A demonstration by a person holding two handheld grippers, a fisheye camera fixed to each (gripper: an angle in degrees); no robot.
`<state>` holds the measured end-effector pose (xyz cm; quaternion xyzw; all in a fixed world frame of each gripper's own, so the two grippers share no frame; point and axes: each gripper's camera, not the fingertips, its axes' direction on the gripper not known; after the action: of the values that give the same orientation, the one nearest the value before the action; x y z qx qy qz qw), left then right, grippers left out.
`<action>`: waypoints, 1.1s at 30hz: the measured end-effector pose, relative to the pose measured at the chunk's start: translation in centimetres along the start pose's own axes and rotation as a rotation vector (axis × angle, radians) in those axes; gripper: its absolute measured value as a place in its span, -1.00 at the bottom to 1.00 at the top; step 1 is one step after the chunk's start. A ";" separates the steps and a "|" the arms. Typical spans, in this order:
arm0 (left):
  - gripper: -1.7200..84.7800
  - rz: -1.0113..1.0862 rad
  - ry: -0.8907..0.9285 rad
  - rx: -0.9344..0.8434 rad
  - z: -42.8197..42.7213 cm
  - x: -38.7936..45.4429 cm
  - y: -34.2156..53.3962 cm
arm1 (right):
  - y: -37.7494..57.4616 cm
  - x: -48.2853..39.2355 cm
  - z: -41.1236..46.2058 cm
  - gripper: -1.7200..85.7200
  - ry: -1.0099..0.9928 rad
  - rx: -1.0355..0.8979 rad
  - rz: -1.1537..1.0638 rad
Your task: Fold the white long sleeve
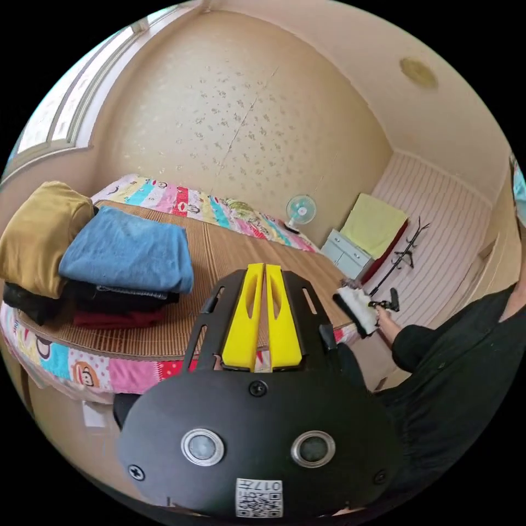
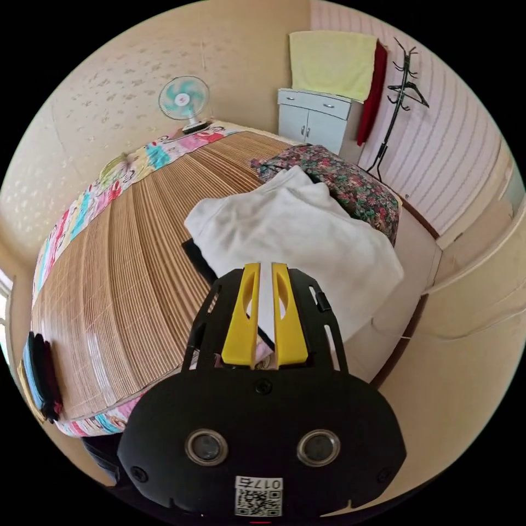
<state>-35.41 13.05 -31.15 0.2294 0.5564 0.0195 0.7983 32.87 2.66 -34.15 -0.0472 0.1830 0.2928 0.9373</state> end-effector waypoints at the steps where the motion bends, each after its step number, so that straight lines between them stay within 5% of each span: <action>1: -0.98 -0.021 0.020 -0.001 0.1 -0.2 0.0 | -0.3 0.5 1.5 -0.83 -0.027 -0.045 0.021; 7: -0.98 -0.139 0.061 -0.055 -1.2 -2.2 1.1 | 1.3 -0.6 0.0 -0.89 -0.019 0.011 -0.023; 11: -0.98 -0.205 0.260 -0.036 -3.1 -4.4 1.0 | 1.7 -0.9 -4.0 -0.93 -0.125 0.087 -0.053; 14: -0.98 -0.183 0.268 -0.011 -4.7 -4.7 0.4 | 1.7 -4.6 -9.1 -0.94 -0.217 0.179 -0.236; 20: -0.98 -0.157 0.267 -0.017 -6.3 -6.2 -0.5 | 4.0 -15.1 -19.6 -0.95 -0.471 0.381 -0.511; 24: -0.98 -0.141 0.273 0.000 -8.0 -7.2 -0.3 | 9.9 -21.9 -24.6 -0.94 -0.843 0.450 -0.786; 29: -0.98 -0.172 0.209 0.001 -9.3 -9.7 1.2 | 19.5 -30.4 -20.5 -0.94 -0.963 0.236 -0.986; 33: -0.98 -0.230 0.212 -0.022 -9.2 -12.1 2.3 | 26.9 -33.5 -10.5 -0.94 -1.203 -0.164 -0.912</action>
<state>-47.73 14.83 -22.08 0.1520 0.6599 -0.0418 0.7347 -11.16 4.96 -31.02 -0.0198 -0.4196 -0.1358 0.8973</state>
